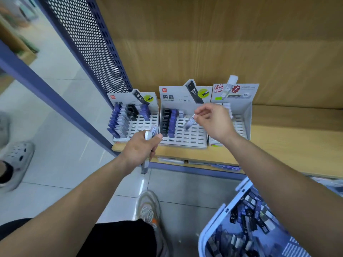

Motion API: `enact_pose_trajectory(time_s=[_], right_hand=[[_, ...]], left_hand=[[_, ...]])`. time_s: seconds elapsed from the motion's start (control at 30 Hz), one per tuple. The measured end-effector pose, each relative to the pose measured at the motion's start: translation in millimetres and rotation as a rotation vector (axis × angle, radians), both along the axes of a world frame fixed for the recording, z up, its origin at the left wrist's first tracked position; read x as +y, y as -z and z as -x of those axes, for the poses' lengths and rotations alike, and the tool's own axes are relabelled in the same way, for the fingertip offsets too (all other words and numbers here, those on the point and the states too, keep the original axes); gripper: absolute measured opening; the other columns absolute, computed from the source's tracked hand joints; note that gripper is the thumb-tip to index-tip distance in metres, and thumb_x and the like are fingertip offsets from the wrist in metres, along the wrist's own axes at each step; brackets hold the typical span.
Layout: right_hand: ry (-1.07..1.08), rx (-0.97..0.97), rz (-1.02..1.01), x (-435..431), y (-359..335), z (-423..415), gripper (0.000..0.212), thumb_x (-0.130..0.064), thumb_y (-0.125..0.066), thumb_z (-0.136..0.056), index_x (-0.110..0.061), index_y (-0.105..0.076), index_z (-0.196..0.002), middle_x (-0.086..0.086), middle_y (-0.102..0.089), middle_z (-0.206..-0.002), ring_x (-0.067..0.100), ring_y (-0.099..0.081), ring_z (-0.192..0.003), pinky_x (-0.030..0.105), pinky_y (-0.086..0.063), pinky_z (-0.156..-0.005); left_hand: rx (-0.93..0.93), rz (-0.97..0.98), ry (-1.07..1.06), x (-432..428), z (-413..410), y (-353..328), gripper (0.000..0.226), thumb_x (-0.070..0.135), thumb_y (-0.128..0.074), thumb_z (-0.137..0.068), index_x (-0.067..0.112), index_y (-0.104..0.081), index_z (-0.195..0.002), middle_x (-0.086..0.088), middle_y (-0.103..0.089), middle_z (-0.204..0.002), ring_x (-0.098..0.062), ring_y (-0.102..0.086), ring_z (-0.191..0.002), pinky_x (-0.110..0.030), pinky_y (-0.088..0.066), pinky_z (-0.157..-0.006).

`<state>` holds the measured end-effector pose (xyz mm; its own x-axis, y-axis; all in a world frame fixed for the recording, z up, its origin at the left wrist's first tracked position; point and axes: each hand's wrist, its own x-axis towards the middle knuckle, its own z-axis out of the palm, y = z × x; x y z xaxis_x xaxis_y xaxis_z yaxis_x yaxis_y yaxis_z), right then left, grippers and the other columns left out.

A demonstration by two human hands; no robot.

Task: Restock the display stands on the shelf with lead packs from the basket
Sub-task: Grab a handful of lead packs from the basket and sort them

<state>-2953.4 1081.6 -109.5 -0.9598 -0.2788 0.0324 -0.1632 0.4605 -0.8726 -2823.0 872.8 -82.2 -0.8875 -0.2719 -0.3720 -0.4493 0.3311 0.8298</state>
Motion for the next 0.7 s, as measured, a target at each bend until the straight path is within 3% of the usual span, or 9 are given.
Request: enact_pose_trajectory(time_s=[0.1,0.23,0.53,0.7], right_hand=[[-0.008,0.041,-0.072,-22,12,26,0.007,-0.011,-0.071,-0.090,-0.017,-0.068,-0.091,-0.008,-0.064,-0.079,-0.002,-0.057,-0.066,0.005,-0.042,-0.062],[-0.023,0.053,-0.143,-38,32,49,0.006,-0.010,-0.070,-0.089,-0.015,-0.068,-0.092,-0.003,-0.068,-0.083,0.007,-0.064,-0.073,0.017,-0.051,-0.071],[-0.039,0.070,-0.232,-44,53,63,0.007,-0.009,-0.070,-0.090,-0.015,-0.069,-0.092,-0.005,-0.066,-0.080,0.002,-0.061,-0.069,0.001,-0.042,-0.062],[-0.172,0.194,-0.352,-50,55,67,0.006,-0.009,-0.069,-0.091,-0.010,-0.073,-0.096,0.000,-0.068,-0.088,0.013,-0.064,-0.078,0.019,-0.048,-0.074]], left_hand=[[0.002,0.041,-0.010,-14,-1,8,0.041,0.034,-0.057,-0.102,0.010,-0.052,-0.069,-0.005,-0.053,-0.060,-0.016,-0.049,-0.053,-0.020,-0.045,-0.055],[-0.010,-0.016,-0.006,-18,7,21,0.038,0.032,-0.057,-0.102,0.011,-0.052,-0.071,-0.005,-0.053,-0.059,-0.014,-0.049,-0.050,-0.018,-0.046,-0.055],[-0.029,-0.109,-0.020,-11,28,33,0.034,0.028,-0.058,-0.102,0.013,-0.050,-0.072,-0.001,-0.049,-0.056,-0.015,-0.043,-0.050,-0.018,-0.042,-0.050],[-0.029,-0.129,-0.026,-13,28,36,0.031,0.027,-0.059,-0.102,0.014,-0.051,-0.075,0.000,-0.048,-0.056,-0.016,-0.042,-0.052,-0.020,-0.042,-0.051]])
